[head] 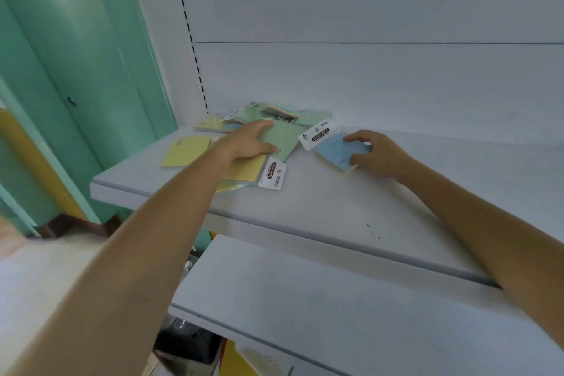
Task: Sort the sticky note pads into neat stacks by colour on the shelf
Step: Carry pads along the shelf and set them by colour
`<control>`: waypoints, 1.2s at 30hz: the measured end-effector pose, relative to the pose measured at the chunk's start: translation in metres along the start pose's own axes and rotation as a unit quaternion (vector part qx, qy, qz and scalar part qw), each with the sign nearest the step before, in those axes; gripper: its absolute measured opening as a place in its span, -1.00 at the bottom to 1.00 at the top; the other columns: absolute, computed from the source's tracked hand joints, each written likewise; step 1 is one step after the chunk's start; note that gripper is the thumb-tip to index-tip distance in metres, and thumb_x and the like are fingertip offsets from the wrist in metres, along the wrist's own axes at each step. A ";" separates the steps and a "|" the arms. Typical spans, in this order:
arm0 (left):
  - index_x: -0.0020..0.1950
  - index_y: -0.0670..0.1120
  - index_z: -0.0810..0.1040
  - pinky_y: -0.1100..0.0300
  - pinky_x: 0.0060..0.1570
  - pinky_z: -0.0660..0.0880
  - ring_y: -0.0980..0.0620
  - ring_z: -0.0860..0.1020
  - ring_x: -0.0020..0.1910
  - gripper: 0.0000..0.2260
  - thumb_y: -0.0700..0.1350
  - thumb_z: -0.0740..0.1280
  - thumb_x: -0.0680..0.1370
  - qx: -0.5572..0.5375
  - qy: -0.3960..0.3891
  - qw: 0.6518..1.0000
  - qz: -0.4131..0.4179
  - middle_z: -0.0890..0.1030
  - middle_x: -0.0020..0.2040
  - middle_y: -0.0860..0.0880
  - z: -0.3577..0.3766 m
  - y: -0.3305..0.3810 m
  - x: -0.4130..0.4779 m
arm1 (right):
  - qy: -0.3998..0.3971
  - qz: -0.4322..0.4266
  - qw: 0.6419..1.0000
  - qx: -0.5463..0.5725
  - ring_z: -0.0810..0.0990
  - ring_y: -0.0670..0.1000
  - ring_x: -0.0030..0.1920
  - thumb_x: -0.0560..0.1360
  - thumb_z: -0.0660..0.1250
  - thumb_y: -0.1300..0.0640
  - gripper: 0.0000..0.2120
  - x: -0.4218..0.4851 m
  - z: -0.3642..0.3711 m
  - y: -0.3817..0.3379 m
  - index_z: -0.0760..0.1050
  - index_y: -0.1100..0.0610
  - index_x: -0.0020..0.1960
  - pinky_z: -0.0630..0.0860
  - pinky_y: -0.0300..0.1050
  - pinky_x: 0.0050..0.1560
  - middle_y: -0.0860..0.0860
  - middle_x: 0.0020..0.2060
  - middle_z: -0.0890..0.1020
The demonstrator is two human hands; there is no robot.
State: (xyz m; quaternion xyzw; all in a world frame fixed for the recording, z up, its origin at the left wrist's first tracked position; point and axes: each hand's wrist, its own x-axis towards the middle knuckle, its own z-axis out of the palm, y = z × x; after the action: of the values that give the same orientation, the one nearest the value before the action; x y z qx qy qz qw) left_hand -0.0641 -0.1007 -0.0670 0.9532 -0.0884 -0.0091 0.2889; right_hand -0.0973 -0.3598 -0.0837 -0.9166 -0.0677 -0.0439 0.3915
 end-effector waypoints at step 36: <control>0.30 -0.19 0.46 0.28 -0.31 0.39 -0.04 0.44 -0.13 -0.63 -0.36 0.26 0.50 -0.424 0.012 0.904 0.048 0.40 -0.30 0.03 0.138 0.198 0.000 | 0.233 0.208 0.923 0.224 0.46 -0.03 -0.19 0.46 0.15 0.47 -0.58 -0.148 -0.174 0.107 0.41 0.27 0.29 0.50 -0.44 -0.47 0.07 -0.06 0.45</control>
State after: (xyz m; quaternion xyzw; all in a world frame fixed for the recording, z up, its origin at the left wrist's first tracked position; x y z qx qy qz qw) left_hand -0.1055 -0.3380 -0.0724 0.7357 -0.1183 -0.0207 0.6666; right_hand -0.2314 -0.5726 -0.0594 -0.7624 0.2095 -0.1573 0.5917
